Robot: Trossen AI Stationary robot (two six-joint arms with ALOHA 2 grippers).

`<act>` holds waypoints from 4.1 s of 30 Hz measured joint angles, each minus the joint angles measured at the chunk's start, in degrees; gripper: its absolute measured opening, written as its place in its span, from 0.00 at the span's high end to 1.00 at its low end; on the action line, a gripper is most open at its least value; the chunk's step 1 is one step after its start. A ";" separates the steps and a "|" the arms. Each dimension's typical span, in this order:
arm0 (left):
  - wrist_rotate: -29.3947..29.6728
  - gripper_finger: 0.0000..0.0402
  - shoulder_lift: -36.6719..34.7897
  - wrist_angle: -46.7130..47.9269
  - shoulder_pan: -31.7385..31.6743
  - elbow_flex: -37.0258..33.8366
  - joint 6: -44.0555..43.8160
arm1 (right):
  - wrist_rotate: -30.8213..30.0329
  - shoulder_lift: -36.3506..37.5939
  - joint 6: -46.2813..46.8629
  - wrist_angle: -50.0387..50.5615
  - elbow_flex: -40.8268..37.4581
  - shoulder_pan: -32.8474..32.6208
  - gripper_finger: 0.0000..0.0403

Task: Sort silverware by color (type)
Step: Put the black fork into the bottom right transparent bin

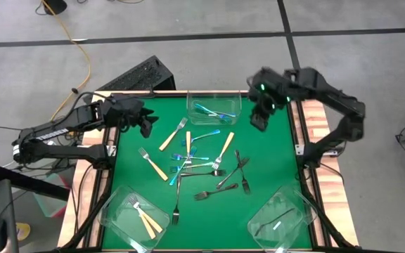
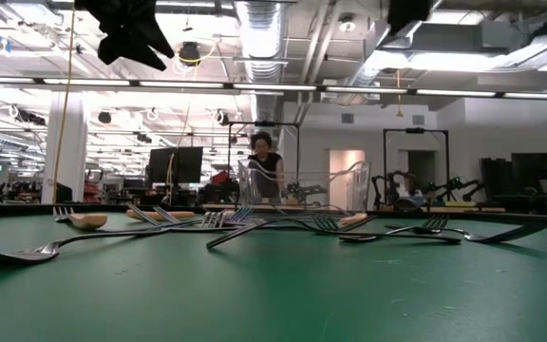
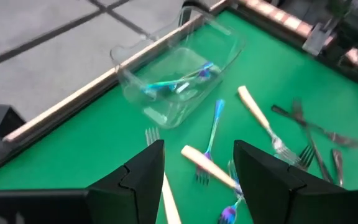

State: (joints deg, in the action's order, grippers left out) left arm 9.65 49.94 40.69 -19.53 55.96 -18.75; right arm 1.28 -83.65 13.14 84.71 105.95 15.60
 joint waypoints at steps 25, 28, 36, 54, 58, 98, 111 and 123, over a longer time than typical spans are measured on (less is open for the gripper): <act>0.17 0.56 0.00 -5.83 -0.13 0.00 4.75 | -2.17 -8.24 60.72 -15.22 -30.73 -26.15 0.63; 0.17 0.56 -0.01 -5.75 -0.13 0.00 4.77 | 1.26 -11.95 60.73 -16.92 -30.73 -27.16 0.63; -1.56 0.56 0.00 -5.35 -0.13 0.00 6.77 | 1.88 -18.77 62.10 -25.98 -30.75 -28.43 0.62; 0.08 0.56 2.09 -5.89 -2.37 0.02 4.75 | -0.47 -5.16 66.24 -40.87 -51.46 -26.26 0.57; 1.77 0.56 3.32 -5.89 -2.80 0.02 1.86 | -0.36 -4.60 61.03 -42.33 -53.74 -23.80 0.57; -0.25 0.56 4.82 -5.55 -4.36 0.02 6.54 | 2.55 -11.97 59.00 -42.97 -53.61 -23.83 0.90; -0.24 0.56 4.82 -5.58 -6.62 0.02 6.86 | 3.52 -11.42 57.00 -42.62 -52.57 -23.22 0.98; -0.11 0.56 4.82 -5.69 -6.93 0.02 8.09 | 3.52 -11.22 47.34 -39.61 -46.78 -18.25 0.98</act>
State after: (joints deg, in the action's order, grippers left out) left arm 9.54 54.76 35.00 -26.46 55.99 -10.66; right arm 4.80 -94.87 60.48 45.10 59.17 -2.65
